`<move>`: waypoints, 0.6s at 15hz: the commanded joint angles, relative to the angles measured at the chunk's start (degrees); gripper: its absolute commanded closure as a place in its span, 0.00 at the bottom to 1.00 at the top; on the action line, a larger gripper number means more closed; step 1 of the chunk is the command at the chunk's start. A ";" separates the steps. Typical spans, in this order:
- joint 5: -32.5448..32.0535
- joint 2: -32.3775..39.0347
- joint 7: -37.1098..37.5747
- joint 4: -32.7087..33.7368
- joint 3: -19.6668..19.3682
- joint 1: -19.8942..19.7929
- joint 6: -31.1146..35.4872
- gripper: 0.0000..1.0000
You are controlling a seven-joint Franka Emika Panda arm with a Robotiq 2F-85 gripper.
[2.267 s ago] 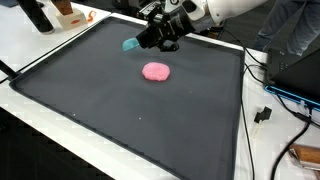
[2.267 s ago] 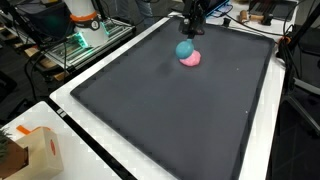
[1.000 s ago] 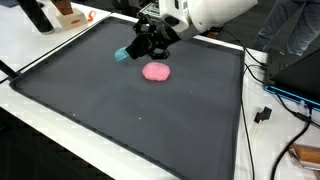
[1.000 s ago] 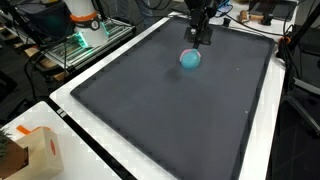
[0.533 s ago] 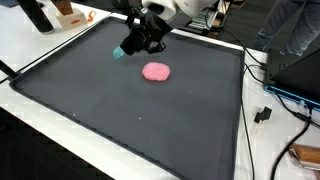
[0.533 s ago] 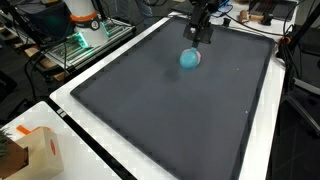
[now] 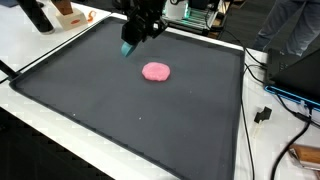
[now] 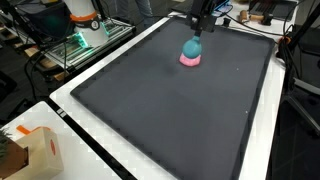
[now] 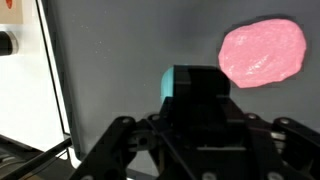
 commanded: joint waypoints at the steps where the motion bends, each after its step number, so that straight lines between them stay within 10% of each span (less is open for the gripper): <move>1: 10.54 -5.08 -9.10 -2.94 -0.91 -1.77 2.58 0.75; 9: 29.04 -11.61 -23.84 -4.56 -2.44 -5.34 0.51 0.75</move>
